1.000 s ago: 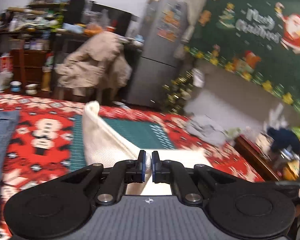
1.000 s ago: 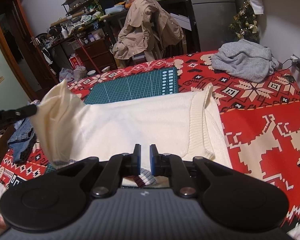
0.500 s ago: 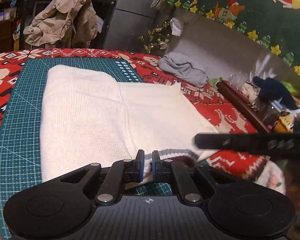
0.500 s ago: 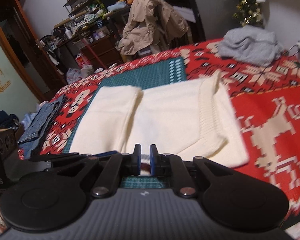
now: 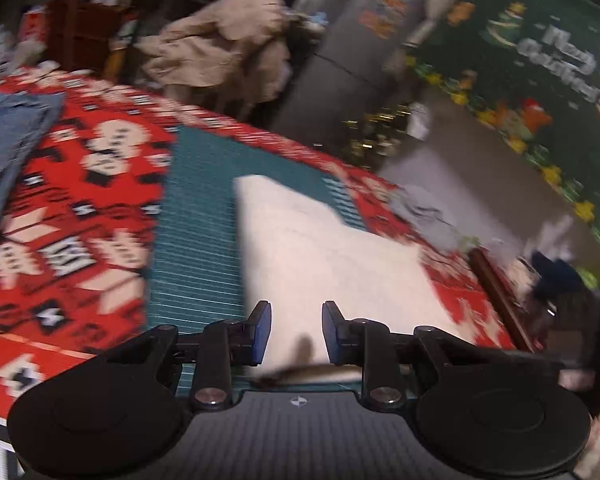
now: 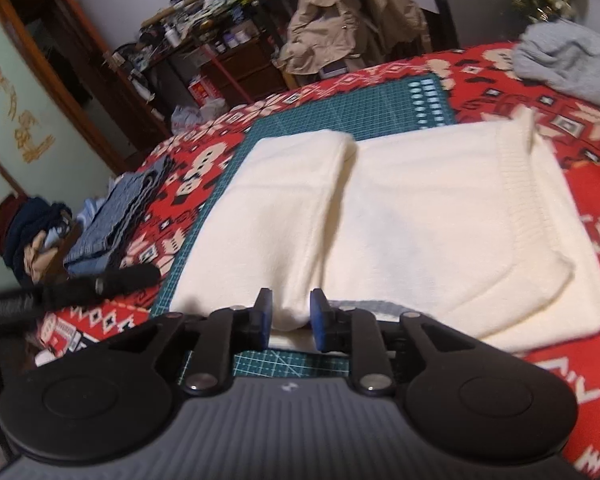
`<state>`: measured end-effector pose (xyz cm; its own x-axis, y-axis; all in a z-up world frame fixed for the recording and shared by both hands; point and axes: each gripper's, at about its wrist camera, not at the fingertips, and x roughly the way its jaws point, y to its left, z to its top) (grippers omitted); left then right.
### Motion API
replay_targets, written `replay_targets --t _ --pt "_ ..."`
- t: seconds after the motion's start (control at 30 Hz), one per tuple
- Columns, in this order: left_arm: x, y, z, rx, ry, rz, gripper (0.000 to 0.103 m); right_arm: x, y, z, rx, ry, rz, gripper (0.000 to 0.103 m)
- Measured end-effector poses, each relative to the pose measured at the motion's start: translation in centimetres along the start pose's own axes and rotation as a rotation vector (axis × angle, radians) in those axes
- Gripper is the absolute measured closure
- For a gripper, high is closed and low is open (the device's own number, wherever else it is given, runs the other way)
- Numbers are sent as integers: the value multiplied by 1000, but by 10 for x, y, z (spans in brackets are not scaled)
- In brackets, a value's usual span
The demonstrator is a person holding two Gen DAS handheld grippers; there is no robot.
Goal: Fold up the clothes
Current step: 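Lower the folded side onto the vest and open the left gripper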
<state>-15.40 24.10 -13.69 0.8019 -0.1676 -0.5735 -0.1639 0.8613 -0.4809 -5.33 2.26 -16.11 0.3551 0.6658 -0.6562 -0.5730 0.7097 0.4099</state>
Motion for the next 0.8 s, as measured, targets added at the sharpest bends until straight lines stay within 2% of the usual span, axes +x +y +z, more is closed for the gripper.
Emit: replay_targets --t 0.13,0.2,0.23,0.33,0.43,0.53,0.67,0.8 --pt "14 5 2 7 50 4 77 11 11 -1 -72 25 -30 80" --pt "20 5 -1 23 75 11 77 13 13 -3 -91 37 -46 87" --pt "21 4 -3 33 77 14 76 12 14 -4 -102 34 -52 96" --pt "23 -1 -7 82 86 34 75 1 10 -6 -60 -16 -70 97" --pt "28 -6 -13 132 111 53 76 -3 -3 -11 24 -13 -62 97" --pt "28 -12 -18 197 114 72 76 0 -9 -15 49 -4 -58 96" --pt "23 -10 -12 166 116 69 77 -3 -10 -14 60 -16 -52 94" --pt "9 -7 -1 148 69 76 78 -14 -11 -8 56 -40 -67 93"
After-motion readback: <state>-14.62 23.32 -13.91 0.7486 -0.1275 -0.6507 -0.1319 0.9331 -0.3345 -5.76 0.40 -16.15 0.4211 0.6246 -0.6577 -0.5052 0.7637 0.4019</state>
